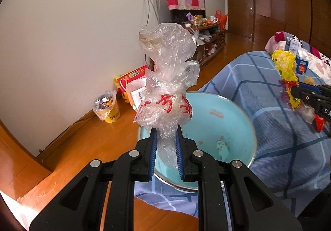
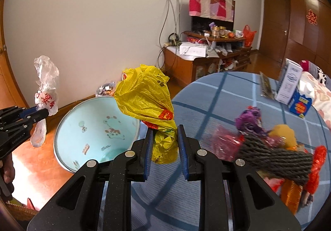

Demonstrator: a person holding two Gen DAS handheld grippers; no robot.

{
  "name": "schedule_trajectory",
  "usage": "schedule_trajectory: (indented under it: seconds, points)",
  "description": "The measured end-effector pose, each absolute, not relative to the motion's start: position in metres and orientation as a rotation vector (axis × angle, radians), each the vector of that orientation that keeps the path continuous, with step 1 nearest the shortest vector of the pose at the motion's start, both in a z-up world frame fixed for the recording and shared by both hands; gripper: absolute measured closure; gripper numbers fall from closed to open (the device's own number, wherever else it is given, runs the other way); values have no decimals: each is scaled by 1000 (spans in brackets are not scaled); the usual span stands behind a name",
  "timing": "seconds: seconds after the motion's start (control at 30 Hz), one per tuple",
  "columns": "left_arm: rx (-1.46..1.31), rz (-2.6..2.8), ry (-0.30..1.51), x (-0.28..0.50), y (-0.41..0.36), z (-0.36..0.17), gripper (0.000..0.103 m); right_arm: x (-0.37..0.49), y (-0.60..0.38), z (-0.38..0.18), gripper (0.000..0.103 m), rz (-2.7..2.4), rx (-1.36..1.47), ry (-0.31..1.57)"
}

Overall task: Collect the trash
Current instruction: 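Carry the clear bag toward the blue bucket while the right gripper grasps the yellow bag, then open both grippers over the blue bucket to drop the clear and yellow bags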

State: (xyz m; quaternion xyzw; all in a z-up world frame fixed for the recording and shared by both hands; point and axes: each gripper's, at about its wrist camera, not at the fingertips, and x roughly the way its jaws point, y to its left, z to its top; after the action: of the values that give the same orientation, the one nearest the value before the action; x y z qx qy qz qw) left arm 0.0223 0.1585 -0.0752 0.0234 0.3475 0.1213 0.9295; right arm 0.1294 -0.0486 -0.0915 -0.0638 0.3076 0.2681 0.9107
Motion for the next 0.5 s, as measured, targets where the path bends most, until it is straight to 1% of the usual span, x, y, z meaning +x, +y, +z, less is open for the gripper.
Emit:
schedule_trajectory:
  seconds: [0.5]
  points:
    - [24,283,756,31,173,-88,85,147,5,-107,79,598,-199,680]
